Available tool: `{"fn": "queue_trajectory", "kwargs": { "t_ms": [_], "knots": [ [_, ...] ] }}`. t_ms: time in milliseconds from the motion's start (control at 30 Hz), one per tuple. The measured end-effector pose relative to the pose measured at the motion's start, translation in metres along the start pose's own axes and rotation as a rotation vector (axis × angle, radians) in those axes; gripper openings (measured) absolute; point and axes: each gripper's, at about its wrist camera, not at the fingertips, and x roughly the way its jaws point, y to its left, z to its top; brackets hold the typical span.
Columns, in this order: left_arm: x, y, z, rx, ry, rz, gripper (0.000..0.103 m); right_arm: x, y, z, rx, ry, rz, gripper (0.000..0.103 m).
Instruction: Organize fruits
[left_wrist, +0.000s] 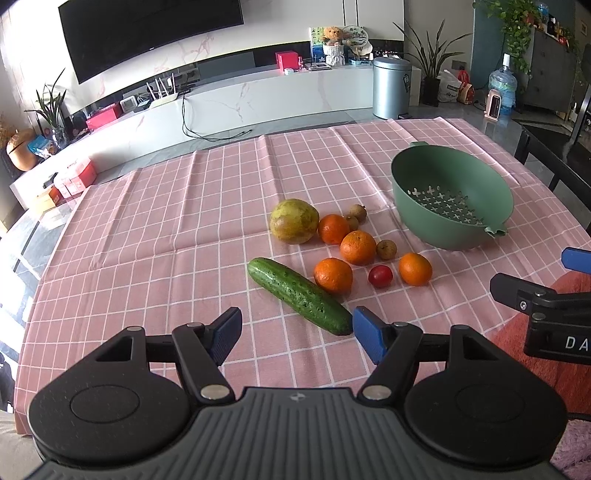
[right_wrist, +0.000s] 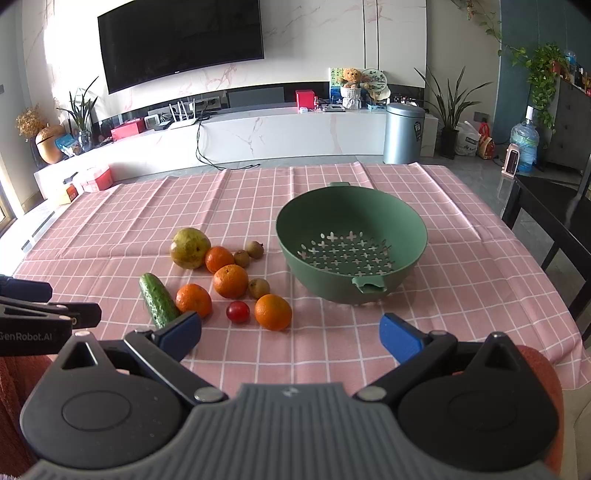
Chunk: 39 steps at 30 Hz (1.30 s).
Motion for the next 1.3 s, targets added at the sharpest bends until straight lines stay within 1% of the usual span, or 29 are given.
{"fn": "queue_trajectory", "kwargs": {
  "t_ms": [1100, 1233, 1300],
  "knots": [
    [0.000, 0.002, 0.001, -0.004, 0.007, -0.004, 0.081, 0.004, 0.002, -0.001, 0.003, 0.014, 0.005, 0.099],
    [-0.002, 0.006, 0.010, 0.006, 0.005, -0.017, 0.080, 0.007, 0.002, -0.001, 0.003, -0.002, 0.013, 0.099],
    [-0.003, 0.010, 0.018, 0.007, 0.003, -0.028, 0.076, 0.010, 0.001, 0.001, 0.005, -0.024, 0.034, 0.099]
  ]
}}
